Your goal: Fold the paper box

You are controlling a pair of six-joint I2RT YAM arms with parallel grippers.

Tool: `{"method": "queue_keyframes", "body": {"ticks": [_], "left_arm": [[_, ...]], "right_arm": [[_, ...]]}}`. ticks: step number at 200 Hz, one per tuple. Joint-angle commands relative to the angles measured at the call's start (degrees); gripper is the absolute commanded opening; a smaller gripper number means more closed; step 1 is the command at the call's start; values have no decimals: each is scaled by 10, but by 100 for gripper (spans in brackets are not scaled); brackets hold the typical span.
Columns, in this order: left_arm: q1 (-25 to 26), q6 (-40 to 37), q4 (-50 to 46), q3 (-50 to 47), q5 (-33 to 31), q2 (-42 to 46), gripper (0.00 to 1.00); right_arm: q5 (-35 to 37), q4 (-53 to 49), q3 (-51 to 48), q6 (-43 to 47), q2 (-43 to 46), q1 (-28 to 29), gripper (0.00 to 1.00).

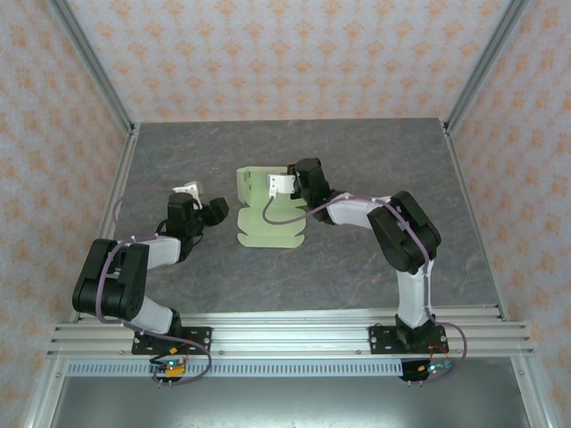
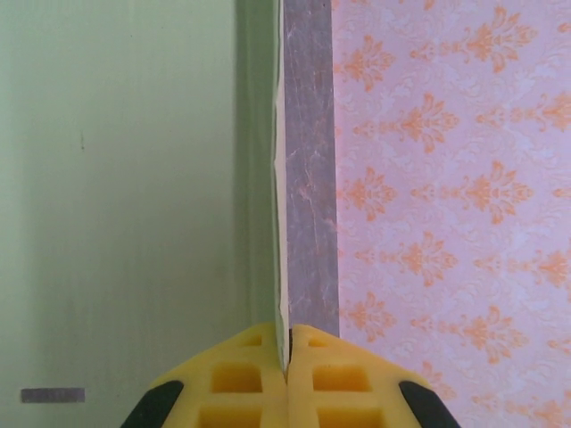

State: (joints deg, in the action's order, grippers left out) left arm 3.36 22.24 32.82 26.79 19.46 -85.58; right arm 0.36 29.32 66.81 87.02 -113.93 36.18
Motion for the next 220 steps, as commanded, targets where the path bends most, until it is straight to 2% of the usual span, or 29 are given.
{"method": "queue_keyframes", "body": {"ticks": [1,31,63,101,127,143,194,220], "left_arm": [[-2,-32,65,0,19,1,69],[-1,-56,90,37,85,-54,69],[11,-77,142,45,76,-80,66],[39,-124,134,65,59,-92,64],[41,-139,157,56,85,-92,64],[51,-160,138,64,103,-93,62],[101,-233,86,63,69,-71,55],[124,-246,77,58,41,-64,52]], "right_arm": [[50,142,-26,43,-7,16,3],[49,218,-56,64,-6,28,3],[35,225,-85,76,13,40,3],[39,228,-118,79,27,47,3],[46,243,-141,91,32,47,2],[43,244,-155,92,41,47,2],[57,243,-184,64,78,55,2],[64,249,-200,60,86,62,2]]}}
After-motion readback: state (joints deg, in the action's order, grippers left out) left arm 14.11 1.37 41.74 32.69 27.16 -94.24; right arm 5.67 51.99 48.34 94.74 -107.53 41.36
